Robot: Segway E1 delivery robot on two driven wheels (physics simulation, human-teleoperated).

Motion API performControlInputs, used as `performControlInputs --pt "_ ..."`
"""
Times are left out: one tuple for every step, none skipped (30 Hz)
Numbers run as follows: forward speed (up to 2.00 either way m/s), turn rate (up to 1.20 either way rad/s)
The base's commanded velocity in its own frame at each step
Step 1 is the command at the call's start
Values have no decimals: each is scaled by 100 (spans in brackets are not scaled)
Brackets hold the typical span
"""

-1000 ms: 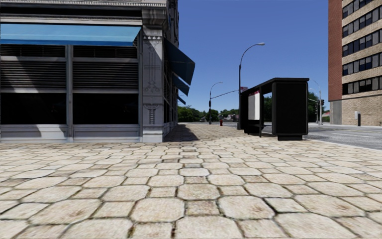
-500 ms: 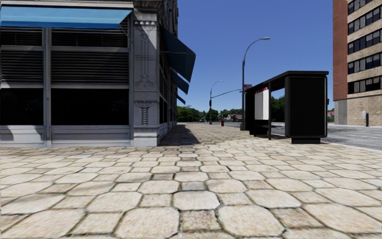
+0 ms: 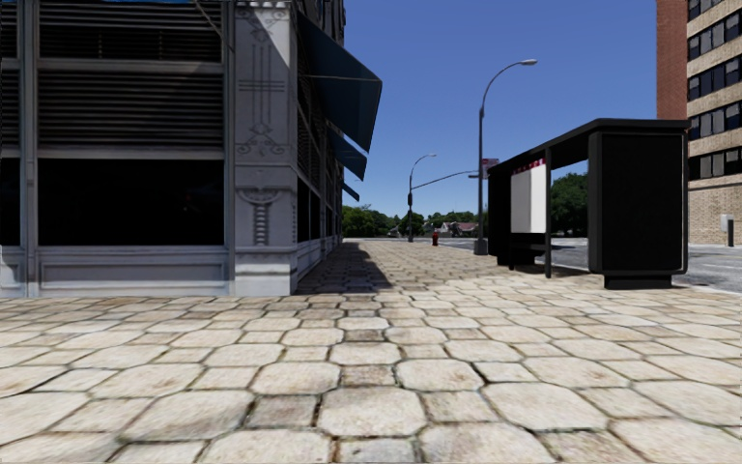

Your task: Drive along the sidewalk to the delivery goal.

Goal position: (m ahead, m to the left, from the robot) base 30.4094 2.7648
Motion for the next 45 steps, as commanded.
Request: performControlInputs --pt "200 -3" --pt "200 -5" --pt "200 -5" --pt "200 -10" --pt "200 -11" --pt "200 -11" --pt "200 -11" --pt "200 -11" --pt "200 -3" --pt "200 0" --pt "200 0" --pt "200 0" --pt "200 0" --pt "200 0" --pt "200 0" --pt "200 0" --pt "200 0" --pt "200 0" --pt "200 -10" --pt "200 -10" --pt "200 -20" --pt "200 -23" --pt "200 -23" --pt "200 -24" --pt "200 -24" --pt "200 -24" --pt "200 -24" --pt "200 -20" --pt "200 -10" --pt "200 0" --pt "200 0" --pt "200 0" --pt "200 0" --pt "200 0" --pt "200 0" --pt "200 0" --pt "200 0" --pt "200 0" --pt "200 0" --pt "200 0" --pt "200 0" --pt "200 0" --pt "200 0" --pt "200 0" --pt "200 0"
